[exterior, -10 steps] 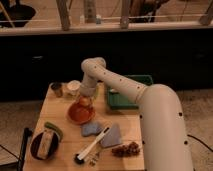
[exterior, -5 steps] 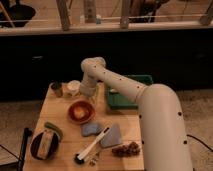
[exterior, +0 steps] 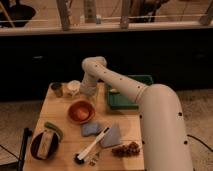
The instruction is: Place apple in red bowl
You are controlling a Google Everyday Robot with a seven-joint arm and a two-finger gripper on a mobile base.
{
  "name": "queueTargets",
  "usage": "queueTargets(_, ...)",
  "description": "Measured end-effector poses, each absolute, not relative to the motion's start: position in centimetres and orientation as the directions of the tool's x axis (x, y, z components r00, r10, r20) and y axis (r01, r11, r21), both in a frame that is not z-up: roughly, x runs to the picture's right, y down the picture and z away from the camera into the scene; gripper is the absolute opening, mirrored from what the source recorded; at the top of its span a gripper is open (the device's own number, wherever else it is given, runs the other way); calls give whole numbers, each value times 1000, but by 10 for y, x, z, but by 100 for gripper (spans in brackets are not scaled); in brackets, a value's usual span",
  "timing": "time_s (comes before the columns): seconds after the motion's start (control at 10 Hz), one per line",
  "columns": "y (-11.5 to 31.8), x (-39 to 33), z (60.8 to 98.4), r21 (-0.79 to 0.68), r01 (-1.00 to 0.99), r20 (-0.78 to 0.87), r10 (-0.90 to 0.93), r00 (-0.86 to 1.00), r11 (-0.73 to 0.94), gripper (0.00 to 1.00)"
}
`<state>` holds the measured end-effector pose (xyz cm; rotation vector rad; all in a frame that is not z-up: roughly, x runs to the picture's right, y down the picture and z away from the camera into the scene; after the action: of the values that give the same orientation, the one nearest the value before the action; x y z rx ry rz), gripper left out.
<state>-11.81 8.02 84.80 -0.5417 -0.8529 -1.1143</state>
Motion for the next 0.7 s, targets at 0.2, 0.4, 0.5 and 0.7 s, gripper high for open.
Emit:
queueTargets(0.2, 79, -118, 848, 32, 932, 817, -547, 184, 362, 80)
queueTargets(0.4, 80, -122, 848, 29, 936, 822, -542, 178, 351, 80)
queueTargets(0.5, 82, -125, 848, 28, 938, 825, -538, 174, 345, 80)
queueTargets(0.7, 84, -127, 850, 20, 941, 832, -527, 171, 338, 80)
